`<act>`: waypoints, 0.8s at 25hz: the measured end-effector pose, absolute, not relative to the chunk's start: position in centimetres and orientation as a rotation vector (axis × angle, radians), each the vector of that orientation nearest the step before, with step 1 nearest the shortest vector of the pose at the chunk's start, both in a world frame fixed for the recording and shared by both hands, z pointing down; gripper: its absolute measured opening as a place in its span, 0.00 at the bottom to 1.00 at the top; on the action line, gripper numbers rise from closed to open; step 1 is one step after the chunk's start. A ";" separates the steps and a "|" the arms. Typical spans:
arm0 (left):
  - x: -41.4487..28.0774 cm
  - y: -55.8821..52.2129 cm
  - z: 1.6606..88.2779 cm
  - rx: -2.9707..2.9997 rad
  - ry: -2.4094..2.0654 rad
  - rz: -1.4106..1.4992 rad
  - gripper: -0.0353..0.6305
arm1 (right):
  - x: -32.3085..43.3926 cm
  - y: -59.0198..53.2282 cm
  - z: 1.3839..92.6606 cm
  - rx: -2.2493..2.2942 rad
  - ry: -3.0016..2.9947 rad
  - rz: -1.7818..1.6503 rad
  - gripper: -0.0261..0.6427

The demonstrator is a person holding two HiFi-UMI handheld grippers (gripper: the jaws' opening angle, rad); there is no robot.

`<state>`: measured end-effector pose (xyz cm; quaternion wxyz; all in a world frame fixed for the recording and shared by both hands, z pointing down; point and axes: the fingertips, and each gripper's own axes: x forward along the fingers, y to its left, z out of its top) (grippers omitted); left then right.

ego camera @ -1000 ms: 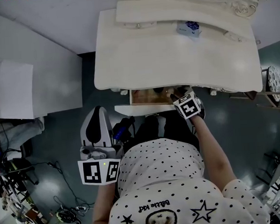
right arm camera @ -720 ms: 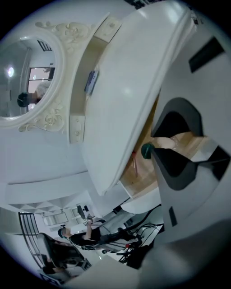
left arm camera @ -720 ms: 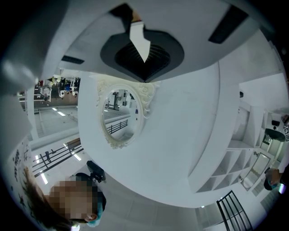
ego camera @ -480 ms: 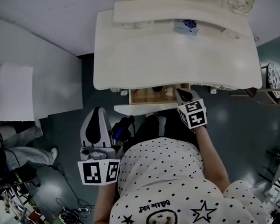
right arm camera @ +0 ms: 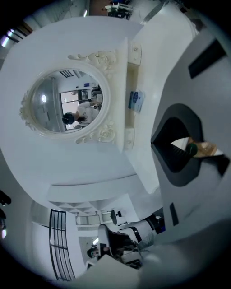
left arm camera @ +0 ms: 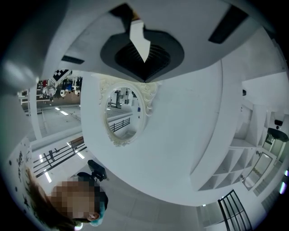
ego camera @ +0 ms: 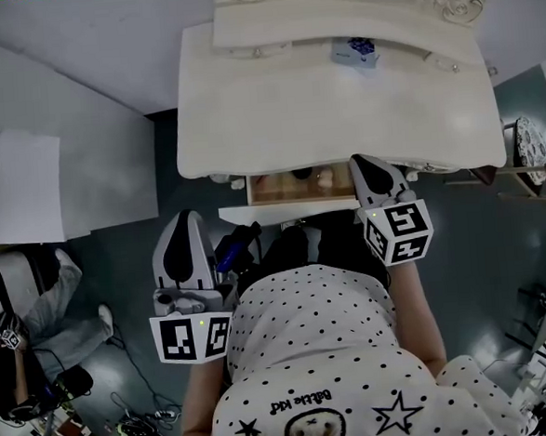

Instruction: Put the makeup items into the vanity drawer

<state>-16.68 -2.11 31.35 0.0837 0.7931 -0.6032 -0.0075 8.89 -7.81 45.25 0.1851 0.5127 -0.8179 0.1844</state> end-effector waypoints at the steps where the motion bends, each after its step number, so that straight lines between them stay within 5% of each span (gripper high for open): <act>1: -16.8 -2.0 31.2 2.364 -1.802 -0.035 0.07 | 8.9 -7.9 44.3 1.466 -2.326 0.522 0.05; 20: -17.0 -1.1 31.1 2.357 -1.802 -0.089 0.07 | 8.0 -2.8 32.3 1.543 -2.654 0.407 0.05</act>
